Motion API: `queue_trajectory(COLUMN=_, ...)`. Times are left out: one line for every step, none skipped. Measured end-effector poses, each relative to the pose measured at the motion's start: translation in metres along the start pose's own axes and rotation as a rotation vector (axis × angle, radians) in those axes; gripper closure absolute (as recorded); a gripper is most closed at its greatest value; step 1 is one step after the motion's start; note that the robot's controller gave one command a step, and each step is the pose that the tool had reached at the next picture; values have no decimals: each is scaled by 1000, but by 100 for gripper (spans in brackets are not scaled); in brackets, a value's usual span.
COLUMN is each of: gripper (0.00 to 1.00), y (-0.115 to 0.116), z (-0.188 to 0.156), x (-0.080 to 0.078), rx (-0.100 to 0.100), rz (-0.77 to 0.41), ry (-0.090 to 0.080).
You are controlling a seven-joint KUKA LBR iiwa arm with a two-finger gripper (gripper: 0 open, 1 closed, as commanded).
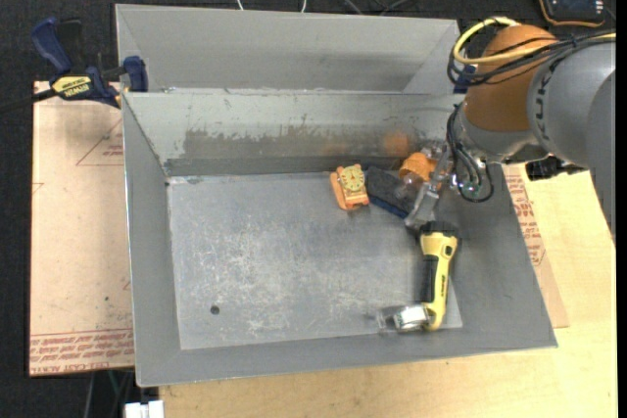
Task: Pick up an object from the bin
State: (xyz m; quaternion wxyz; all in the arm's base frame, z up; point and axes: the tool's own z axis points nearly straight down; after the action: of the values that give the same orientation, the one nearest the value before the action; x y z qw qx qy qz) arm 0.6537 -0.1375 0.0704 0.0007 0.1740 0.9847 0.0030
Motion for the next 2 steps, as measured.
queue_trajectory(gripper=100, y=21, z=-5, x=3, rx=-3, rz=-559, ry=-33)
queue_trajectory(gripper=100, y=21, z=-5, x=3, rx=-3, rz=-558, ry=-33)
